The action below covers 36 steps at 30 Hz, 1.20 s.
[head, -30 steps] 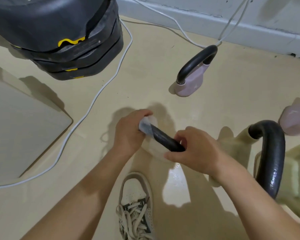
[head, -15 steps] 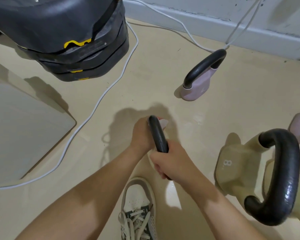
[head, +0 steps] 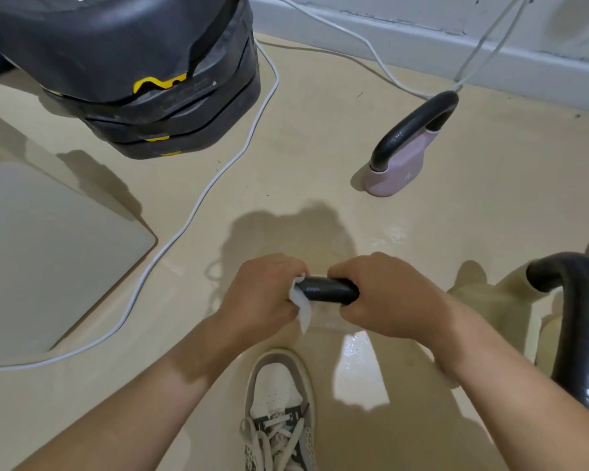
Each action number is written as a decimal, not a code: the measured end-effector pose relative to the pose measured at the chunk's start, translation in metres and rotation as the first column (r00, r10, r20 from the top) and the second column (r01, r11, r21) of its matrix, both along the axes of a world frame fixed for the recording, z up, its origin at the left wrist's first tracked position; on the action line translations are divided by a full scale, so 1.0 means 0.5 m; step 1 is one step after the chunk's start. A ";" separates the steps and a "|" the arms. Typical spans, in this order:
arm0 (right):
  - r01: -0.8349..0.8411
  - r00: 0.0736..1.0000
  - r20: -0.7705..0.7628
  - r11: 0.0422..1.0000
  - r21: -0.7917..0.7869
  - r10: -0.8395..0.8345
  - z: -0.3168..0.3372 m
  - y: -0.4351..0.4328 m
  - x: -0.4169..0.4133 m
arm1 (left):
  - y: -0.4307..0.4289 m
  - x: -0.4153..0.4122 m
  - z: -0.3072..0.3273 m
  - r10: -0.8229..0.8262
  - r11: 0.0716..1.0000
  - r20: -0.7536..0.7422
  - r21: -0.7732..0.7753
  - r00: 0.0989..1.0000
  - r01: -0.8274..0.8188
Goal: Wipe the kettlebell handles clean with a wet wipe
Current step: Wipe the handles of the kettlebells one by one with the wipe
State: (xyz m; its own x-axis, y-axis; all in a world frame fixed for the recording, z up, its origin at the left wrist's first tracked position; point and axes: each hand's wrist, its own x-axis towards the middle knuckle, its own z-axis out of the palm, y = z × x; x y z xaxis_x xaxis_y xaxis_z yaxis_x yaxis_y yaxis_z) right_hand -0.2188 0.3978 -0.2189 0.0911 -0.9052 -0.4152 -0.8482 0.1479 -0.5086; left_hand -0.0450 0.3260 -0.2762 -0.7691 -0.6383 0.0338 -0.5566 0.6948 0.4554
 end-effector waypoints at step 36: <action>0.532 -0.667 0.538 0.176 0.828 -0.516 -0.051 0.097 0.055 | 0.091 -0.052 0.113 0.457 0.680 -0.131 0.689 0.880 -0.251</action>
